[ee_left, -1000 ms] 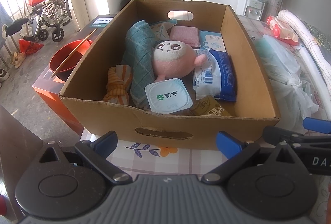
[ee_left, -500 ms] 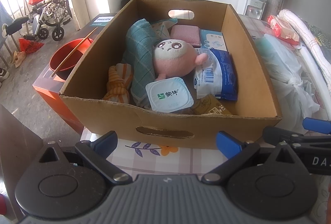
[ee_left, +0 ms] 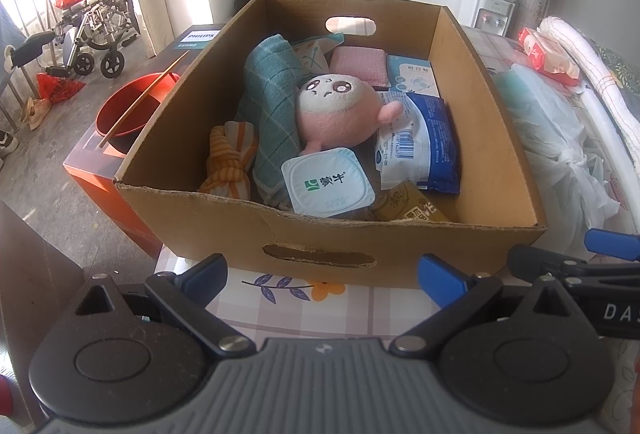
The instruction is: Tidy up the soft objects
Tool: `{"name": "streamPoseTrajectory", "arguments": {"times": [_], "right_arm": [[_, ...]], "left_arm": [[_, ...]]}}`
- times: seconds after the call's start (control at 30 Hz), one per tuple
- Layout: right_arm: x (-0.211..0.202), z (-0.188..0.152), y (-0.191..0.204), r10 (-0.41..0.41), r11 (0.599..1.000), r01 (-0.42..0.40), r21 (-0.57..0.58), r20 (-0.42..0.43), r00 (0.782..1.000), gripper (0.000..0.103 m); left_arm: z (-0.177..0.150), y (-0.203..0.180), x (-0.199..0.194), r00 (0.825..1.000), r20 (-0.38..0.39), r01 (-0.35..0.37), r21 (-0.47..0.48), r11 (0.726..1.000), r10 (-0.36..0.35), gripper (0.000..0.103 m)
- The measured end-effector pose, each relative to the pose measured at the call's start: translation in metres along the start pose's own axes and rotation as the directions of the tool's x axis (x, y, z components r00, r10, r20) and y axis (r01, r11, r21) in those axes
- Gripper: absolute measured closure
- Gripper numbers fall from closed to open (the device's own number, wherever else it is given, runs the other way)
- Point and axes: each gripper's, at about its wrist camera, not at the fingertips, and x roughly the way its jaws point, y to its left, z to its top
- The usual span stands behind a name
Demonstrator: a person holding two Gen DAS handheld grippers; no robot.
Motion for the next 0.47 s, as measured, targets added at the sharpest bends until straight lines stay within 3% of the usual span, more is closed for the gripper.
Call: {"name": "streamPoseTrajectory", "arguments": {"times": [0.47], "right_arm": [[0.0016, 0.0011, -0.0041, 0.007, 1.000, -0.007, 0.004, -0.005, 1.000, 0.001]], "left_arm": [[-0.0006, 0.0013, 0.0007, 1.000, -0.007, -0.001, -0.001, 1.000, 0.001, 0.001]]}}
